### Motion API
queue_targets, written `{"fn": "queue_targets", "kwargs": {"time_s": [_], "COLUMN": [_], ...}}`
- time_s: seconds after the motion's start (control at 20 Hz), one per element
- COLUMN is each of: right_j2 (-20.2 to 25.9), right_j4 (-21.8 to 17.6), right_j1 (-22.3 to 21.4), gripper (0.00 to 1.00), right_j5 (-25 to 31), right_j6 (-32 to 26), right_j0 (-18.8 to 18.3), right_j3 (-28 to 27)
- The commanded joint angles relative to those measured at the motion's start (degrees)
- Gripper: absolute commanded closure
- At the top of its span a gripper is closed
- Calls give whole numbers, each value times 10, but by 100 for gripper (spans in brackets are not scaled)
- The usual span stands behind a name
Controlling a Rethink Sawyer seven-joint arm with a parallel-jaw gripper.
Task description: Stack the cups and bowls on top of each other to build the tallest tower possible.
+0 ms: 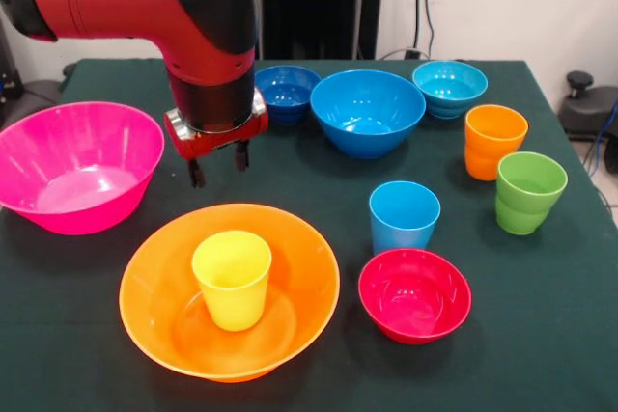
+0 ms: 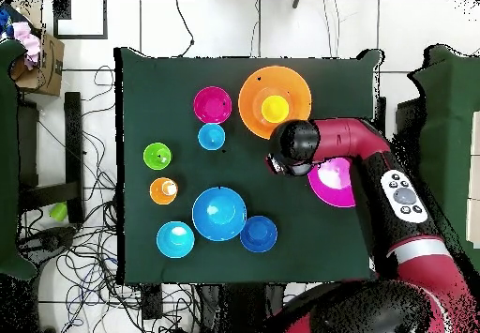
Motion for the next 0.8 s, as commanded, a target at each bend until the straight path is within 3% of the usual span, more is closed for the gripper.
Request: {"fn": "queue_targets", "kwargs": {"time_s": [0.05,0.55,0.8], "right_j2": [28,51,60], "right_j4": [-14,14,-3], "right_j1": [-45,-77,-67], "gripper": [0,0,0], "right_j5": [82,165,160], "right_j6": [-185,-182,-180], "right_j0": [14,21,17], "right_j3": [-6,-31,-43]}}
